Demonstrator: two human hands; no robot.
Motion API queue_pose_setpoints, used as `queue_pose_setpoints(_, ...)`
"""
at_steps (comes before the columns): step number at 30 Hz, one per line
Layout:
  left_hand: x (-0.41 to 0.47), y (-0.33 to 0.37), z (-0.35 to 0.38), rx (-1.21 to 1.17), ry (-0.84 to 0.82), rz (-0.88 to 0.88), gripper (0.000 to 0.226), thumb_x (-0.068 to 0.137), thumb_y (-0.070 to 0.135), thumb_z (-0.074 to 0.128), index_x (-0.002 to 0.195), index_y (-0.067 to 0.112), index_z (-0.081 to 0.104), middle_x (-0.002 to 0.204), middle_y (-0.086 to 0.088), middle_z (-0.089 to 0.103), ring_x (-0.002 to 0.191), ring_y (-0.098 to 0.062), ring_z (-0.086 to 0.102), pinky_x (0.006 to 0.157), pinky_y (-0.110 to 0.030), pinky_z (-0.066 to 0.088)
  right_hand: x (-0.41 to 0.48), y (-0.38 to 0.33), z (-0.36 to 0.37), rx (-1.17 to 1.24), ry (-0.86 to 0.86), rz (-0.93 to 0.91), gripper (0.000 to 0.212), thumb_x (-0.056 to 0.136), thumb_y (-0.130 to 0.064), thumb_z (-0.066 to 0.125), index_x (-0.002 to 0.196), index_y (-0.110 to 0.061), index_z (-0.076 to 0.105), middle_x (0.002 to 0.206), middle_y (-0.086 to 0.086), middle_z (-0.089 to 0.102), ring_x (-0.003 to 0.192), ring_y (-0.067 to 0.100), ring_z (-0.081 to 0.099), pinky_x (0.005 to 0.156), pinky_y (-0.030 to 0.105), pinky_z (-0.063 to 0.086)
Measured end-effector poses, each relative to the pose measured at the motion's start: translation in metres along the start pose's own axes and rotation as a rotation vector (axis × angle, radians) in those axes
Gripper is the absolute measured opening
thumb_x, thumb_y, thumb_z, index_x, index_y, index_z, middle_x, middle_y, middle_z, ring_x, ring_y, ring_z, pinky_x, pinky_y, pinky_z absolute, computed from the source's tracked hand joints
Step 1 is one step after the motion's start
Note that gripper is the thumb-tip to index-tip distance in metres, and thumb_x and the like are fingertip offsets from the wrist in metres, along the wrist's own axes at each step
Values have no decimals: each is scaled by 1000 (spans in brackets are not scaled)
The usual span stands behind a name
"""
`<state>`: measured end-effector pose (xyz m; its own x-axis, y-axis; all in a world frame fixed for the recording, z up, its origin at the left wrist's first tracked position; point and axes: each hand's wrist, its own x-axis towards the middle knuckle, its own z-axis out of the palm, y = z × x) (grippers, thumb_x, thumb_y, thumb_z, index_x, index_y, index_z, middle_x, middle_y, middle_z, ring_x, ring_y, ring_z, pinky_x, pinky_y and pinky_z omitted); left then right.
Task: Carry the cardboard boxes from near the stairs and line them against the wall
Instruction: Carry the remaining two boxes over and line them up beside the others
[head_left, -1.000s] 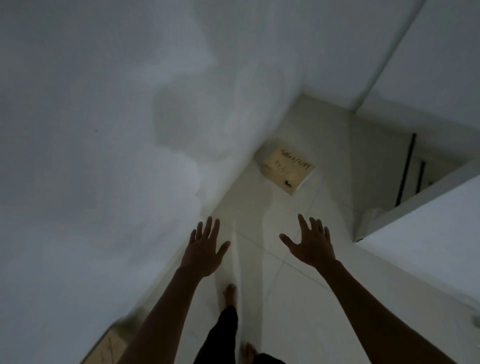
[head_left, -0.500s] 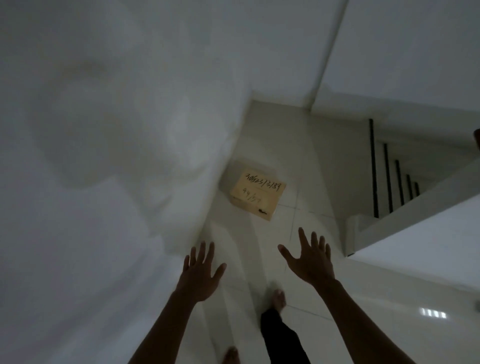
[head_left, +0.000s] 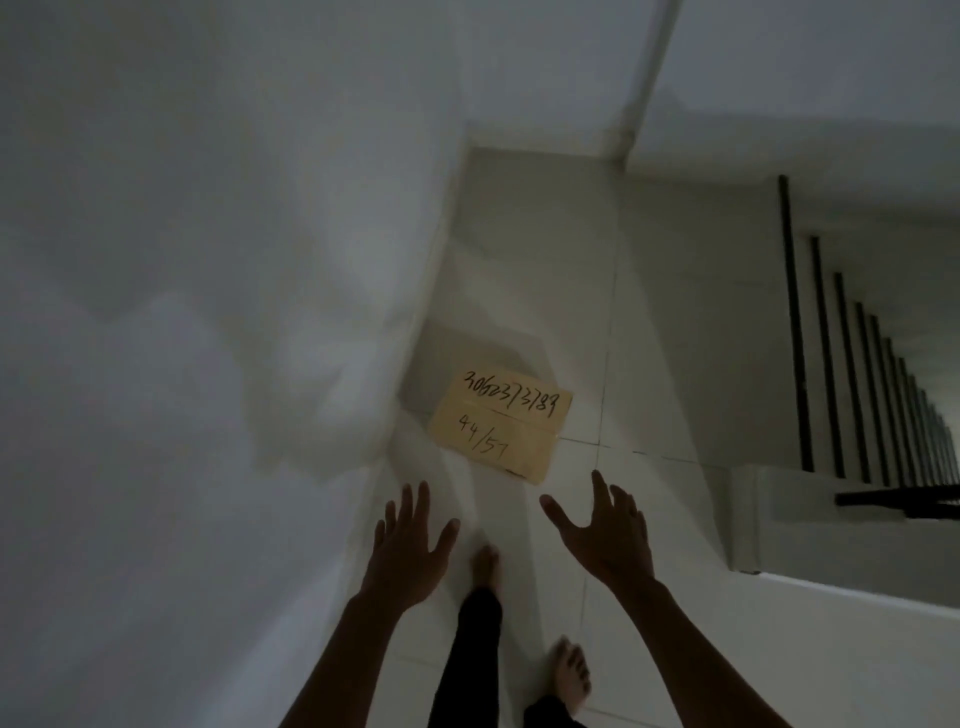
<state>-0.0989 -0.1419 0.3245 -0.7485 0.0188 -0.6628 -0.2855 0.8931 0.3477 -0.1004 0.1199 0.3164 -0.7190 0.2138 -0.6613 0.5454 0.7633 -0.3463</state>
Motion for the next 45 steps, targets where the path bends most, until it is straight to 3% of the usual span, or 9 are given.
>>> queue_pose_setpoints(7, 230, -27, 35, -8, -74, -76, 82, 98, 62, 31, 161, 20, -1, 169, -10, 4, 155, -33, 5, 124, -50, 14, 209, 1, 74, 245, -12, 171, 122, 77, -86, 56, 167, -18, 12, 171, 20, 23, 156, 41, 29, 119, 62, 37)
queue_pose_setpoints(12, 370, -42, 60, -172, -14, -26, 68, 94, 54, 52, 151, 21, 32, 140, -11, 53, 128, -31, 54, 96, -53, 55, 334, 17, 135, 453, -16, 293, 125, 75, -70, 76, 165, -9, 13, 161, 23, 39, 144, 43, 46, 107, 57, 50)
queue_pose_setpoints(17, 470, -53, 82, -239, 117, -236, 98, 80, 72, 60, 154, 17, 27, 145, -18, 49, 130, -39, 51, 103, -56, 49, 402, 38, 183, 690, 36, 417, 116, 70, -61, 85, 160, -12, 31, 150, 17, 56, 132, 38, 59, 98, 45, 53)
queue_pose_setpoints(21, 505, -67, 102, -370, 83, -269, 98, 69, 70, 73, 147, 22, 40, 138, -7, 58, 125, -32, 57, 100, -48, 51, 421, 53, 207, 839, 3, 404, 107, 65, -60, 89, 154, -25, 42, 144, 6, 61, 128, 33, 61, 105, 56, 54)
queue_pose_setpoints(28, 511, -76, 106, -410, 119, -276, 81, 56, 72, 79, 122, 27, 65, 120, 1, 70, 113, -27, 65, 96, -49, 55, 428, 56, 209, 929, -45, 343, 79, 73, -54, 87, 142, -30, 57, 128, -4, 71, 114, 22, 69, 91, 47, 61)
queue_pose_setpoints(32, 485, -71, 105, -525, 112, -343, 84, 56, 69, 82, 125, 25, 66, 124, -1, 70, 116, -26, 65, 99, -48, 54, 420, 45, 195, 893, 21, 391, 72, 72, -59, 85, 133, -31, 59, 98, -17, 64, 88, 6, 62, 64, 25, 50)
queue_pose_setpoints(37, 405, -68, 86, -632, 138, -417, 86, 58, 67, 83, 128, 21, 63, 128, -4, 68, 118, -30, 63, 99, -50, 54, 374, 30, 148, 852, -42, 330, 40, 70, -53, 89, 94, -39, 60, 90, -18, 69, 70, 6, 71, 43, 17, 53)
queue_pose_setpoints(42, 280, -46, 39, -700, 219, -475, 83, 63, 64, 82, 131, 21, 62, 129, -4, 67, 119, -29, 62, 102, -46, 51, 283, 1, 84, 790, -111, 243, 63, 70, -51, 90, 125, -27, 68, 118, 2, 75, 104, 28, 73, 88, 47, 63)
queue_pose_setpoints(45, 180, -36, 1, -760, 321, -508, 72, 64, 65, 82, 122, 25, 66, 107, 1, 70, 106, -27, 67, 93, -44, 55, 205, -26, 39, 743, -135, 162, 63, 58, -59, 91, 111, -32, 72, 109, -2, 77, 94, 22, 75, 70, 37, 64)
